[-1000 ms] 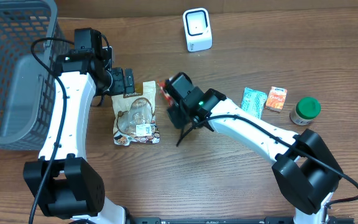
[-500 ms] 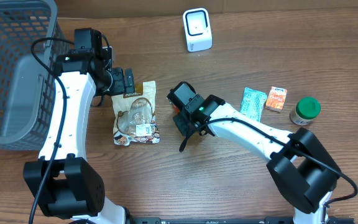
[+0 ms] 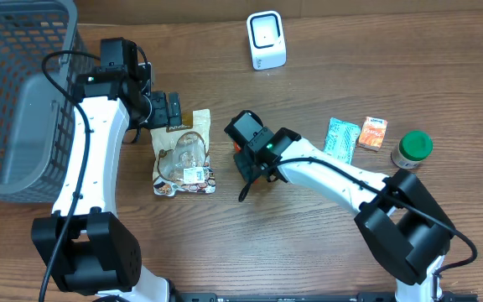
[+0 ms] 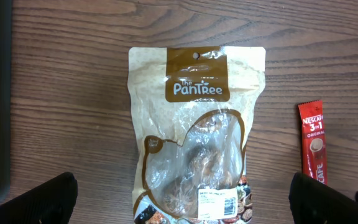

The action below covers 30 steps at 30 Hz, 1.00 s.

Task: Scan the item barcode
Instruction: 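Lower the right gripper and close it on the Nescafe stick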

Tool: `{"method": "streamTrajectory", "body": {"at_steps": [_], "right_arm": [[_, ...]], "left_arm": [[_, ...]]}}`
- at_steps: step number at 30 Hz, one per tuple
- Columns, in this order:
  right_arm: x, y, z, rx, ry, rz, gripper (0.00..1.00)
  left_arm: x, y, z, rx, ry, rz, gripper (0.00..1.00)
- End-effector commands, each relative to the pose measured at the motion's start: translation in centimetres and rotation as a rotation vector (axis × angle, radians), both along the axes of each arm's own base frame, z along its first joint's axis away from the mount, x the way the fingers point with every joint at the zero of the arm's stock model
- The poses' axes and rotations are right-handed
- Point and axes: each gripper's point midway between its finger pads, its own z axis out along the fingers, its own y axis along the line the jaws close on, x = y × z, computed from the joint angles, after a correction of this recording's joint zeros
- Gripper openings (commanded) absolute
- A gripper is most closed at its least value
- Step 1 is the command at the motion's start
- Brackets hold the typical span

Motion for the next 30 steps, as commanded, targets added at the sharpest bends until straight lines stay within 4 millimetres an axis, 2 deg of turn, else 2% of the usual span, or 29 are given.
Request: {"method": "streamTrajectory", "body": {"at_steps": [1,5,11,18,24,30], "right_arm": [[-0.5,2.1,0.2,0.061,0.015,-0.043,0.22],[-0.9,2.8,-0.9,0.031,-0.009,-0.028,0.26],[-0.3,1.6,-3.0,-0.083,-0.064,-0.054,0.3],[0.0,1.5,-2.8,-0.088,-0.085,-0.061,0.33],[0.6,2.2,-0.6,-0.069,-0.114,-0.037,0.33],[1.2,1.3,-0.2,-0.127,-0.158,-0.031,0.33]], "left_arm": [[0.1,0.2,-0.1,0.014,0.001,-0.021,1.0],[0.1,0.2,-0.1,0.014,0.001,-0.02,1.0],[0.1,0.2,-0.1,0.014,0.001,-0.02,1.0],[0.1,0.2,-0.1,0.014,0.001,-0.02,1.0],[0.1,0.2,-0.1,0.014,0.001,-0.021,1.0],[0.1,0.2,-0.1,0.014,0.001,-0.021,1.0]]}}
